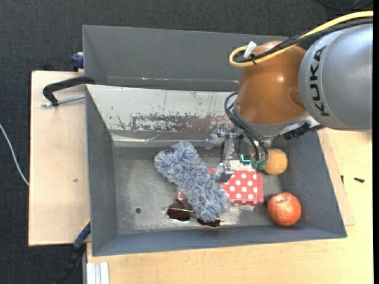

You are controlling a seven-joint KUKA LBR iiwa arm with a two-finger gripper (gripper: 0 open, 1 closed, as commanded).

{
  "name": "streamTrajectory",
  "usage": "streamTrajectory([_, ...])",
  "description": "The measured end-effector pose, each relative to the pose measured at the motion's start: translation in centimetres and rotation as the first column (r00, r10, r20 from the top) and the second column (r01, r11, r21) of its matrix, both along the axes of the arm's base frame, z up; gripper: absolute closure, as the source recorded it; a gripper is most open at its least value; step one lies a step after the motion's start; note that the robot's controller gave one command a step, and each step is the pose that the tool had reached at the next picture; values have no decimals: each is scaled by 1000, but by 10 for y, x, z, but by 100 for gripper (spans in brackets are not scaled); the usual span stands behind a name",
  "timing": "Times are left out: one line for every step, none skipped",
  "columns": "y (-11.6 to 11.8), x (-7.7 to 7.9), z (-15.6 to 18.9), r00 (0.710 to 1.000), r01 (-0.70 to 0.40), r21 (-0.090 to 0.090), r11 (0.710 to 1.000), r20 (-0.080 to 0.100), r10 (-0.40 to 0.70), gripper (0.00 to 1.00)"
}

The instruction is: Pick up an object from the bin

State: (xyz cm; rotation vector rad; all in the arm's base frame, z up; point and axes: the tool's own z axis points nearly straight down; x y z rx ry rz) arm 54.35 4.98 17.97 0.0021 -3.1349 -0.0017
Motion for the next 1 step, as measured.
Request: streamTrajectory([0, 2, 4, 1000, 1, 1, 1000, 8, -1, 0])
